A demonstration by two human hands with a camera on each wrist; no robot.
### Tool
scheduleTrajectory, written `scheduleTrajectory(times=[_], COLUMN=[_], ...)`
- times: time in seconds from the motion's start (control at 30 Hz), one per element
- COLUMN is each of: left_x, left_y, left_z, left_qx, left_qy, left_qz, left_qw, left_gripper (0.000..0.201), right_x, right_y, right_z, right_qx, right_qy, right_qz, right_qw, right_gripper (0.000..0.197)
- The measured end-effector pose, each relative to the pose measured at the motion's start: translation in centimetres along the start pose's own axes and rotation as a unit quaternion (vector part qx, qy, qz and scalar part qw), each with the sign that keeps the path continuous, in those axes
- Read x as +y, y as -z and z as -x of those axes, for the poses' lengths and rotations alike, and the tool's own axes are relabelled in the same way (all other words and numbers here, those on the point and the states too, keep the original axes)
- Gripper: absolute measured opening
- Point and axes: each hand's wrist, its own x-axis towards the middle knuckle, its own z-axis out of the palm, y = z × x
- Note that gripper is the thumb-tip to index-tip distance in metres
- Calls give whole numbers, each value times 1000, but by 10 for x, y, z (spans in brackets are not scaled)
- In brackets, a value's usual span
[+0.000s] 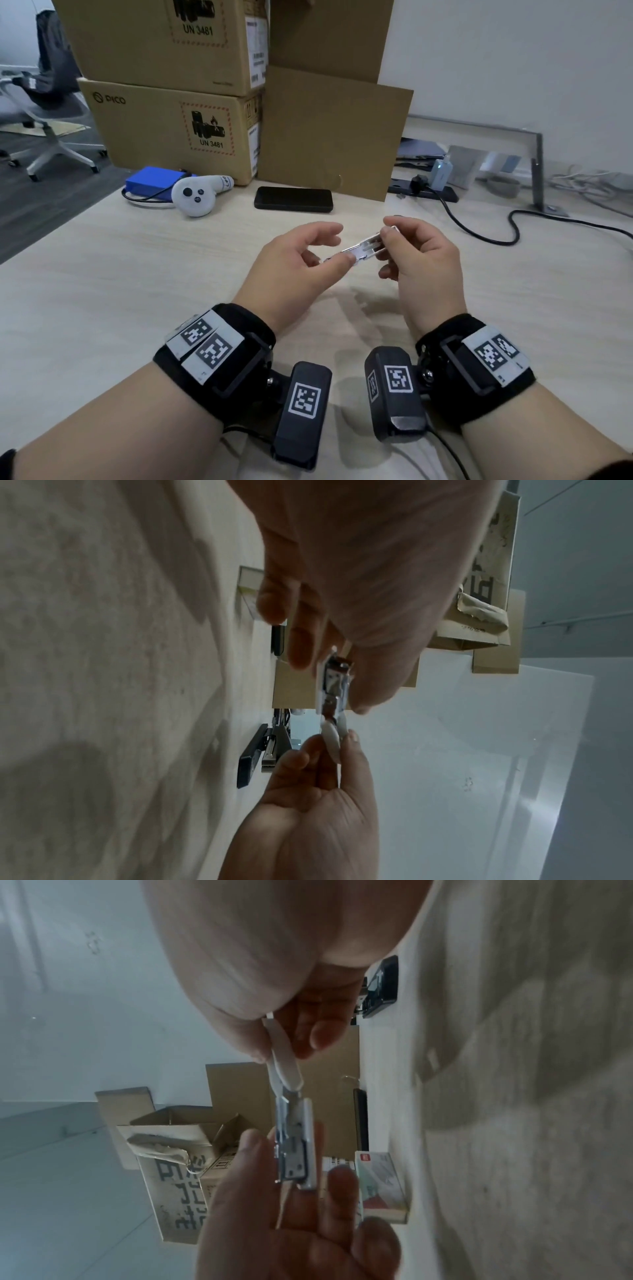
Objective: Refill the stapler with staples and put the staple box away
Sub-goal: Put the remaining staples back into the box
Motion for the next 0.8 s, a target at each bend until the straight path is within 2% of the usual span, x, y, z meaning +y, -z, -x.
scheduleTrajectory(times=[0.07, 0.2, 0.3, 0.37, 0.5, 0.6, 0.7, 0.8], left_x=[3, 6, 7, 7, 3, 1, 0, 1], left_y=[-2, -3, -4, -4, -1, 0, -2, -4], left_z=[1, 3, 3, 3, -1, -2, -2, -1], left_qx=[-31, -98, -145, -154, -129, -116, -104, -104], left_qy=[63, 170, 219, 242, 259, 260, 242, 223], left_qz=[56, 151, 217, 242, 303, 333, 335, 315], left_qw=[996, 969, 940, 927, 908, 899, 905, 916], left_gripper=[32, 25, 28, 32, 32, 26, 26, 31], right_x=[-3, -6, -7, -7, -5, -4, -4, -3], right_y=[0, 0, -2, -2, -2, -3, -6, -7], right_z=[0, 2, 4, 5, 8, 8, 9, 9], right_qx=[20, 27, 6, -18, -76, -127, -178, -192], right_qy=[12, 47, 69, 84, 128, 119, 129, 145], right_qz=[-8, -8, 7, 19, 53, 43, 99, 141], right_qw=[1000, 999, 998, 996, 987, 984, 971, 960], right_gripper=[11, 15, 19, 23, 26, 33, 31, 27])
